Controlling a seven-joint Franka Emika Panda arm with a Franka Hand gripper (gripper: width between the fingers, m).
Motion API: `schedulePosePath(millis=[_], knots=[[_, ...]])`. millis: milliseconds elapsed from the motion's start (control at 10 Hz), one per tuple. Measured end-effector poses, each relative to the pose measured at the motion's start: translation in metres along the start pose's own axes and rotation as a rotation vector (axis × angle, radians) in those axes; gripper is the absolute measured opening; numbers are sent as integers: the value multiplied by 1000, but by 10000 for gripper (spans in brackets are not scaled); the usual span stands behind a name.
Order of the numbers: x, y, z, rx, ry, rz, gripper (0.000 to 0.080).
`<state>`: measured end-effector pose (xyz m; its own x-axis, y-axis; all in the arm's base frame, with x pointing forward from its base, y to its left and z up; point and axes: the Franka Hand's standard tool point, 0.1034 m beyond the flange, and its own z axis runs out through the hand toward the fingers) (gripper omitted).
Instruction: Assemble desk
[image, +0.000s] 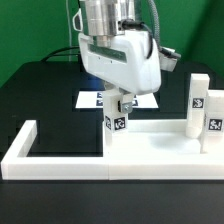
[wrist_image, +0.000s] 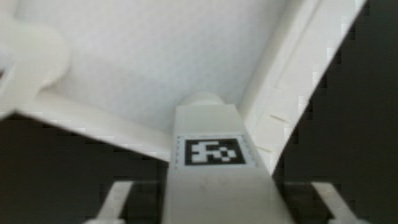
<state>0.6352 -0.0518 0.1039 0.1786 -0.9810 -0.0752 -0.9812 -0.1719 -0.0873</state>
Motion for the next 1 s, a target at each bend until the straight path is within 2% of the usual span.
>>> schedulePosePath(millis=[200, 300, 600, 800, 900, 1000], knots=[[2, -1, 1, 35, -30, 344, 290], [2, -1, 2, 45, -40, 437, 290], [1, -1, 2, 40, -28, 331, 294], [-2, -2, 2, 36, -11, -55, 611], [-4, -1, 3, 27, -18, -198, 638], [-4, -2, 2, 37, -4, -239, 638]])
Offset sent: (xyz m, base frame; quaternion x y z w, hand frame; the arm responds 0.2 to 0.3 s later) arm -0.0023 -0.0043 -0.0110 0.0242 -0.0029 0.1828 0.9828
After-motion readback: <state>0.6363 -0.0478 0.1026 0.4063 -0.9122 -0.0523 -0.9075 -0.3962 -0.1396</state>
